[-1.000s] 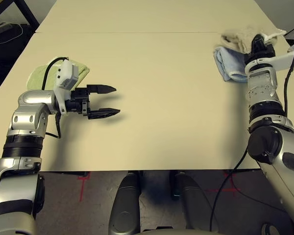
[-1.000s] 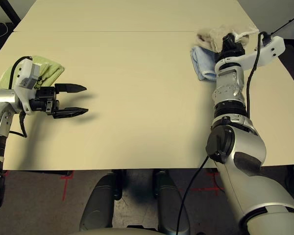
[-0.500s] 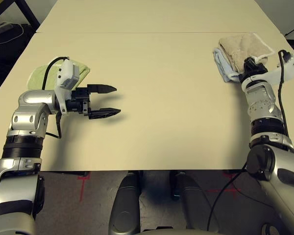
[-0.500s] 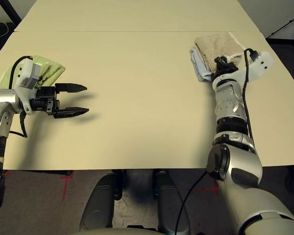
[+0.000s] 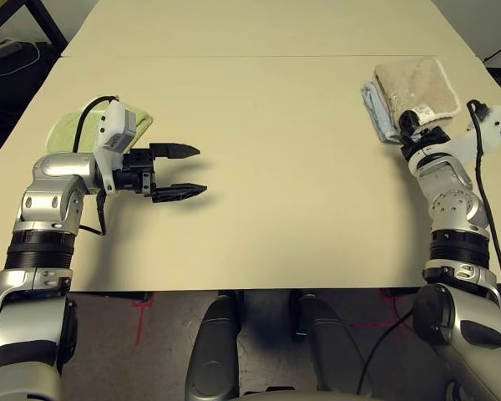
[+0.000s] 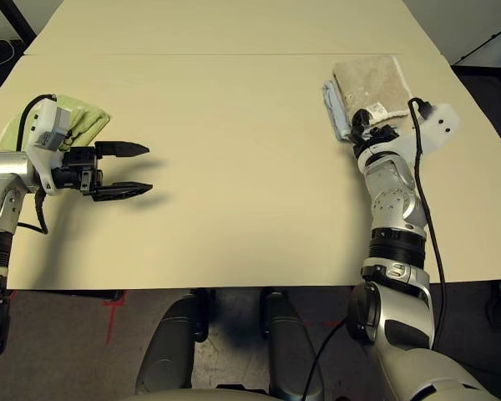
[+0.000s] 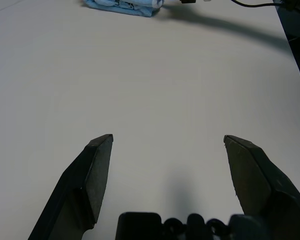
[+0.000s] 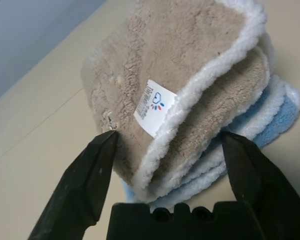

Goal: Fold the towel and set it aside.

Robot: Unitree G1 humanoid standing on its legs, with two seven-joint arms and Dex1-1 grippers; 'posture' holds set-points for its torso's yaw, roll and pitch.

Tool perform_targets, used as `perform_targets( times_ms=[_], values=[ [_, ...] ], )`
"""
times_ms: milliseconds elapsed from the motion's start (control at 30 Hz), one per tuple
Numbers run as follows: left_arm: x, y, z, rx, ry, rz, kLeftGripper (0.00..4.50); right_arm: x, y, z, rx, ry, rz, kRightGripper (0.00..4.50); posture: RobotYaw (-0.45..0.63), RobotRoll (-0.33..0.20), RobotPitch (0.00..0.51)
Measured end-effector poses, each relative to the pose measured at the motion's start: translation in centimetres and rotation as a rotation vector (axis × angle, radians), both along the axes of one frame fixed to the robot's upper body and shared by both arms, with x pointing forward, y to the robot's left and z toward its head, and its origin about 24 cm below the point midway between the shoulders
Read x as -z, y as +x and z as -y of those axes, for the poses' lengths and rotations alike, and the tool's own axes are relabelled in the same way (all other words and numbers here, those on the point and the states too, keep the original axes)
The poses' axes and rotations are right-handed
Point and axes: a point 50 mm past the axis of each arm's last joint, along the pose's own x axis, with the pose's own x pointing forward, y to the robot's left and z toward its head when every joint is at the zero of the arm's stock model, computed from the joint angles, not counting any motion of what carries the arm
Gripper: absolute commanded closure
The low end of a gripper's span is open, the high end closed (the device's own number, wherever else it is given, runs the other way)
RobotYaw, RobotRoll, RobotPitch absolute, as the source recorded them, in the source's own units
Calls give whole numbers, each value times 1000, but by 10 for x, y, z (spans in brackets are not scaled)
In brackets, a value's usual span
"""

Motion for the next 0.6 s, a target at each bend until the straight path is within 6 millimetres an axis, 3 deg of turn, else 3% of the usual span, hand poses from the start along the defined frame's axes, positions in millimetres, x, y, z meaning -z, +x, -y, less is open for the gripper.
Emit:
perform_targets(
  times_ms=[433,600],
  values=[
    [1,3,3,-23,-23,1,0,-15,-36,26,-126,-170,39,16,89,0,202],
    [-2,8,2,-105,-79,7,0,-23,-54,37,-235,-511,110,16,87,0,200]
  ],
)
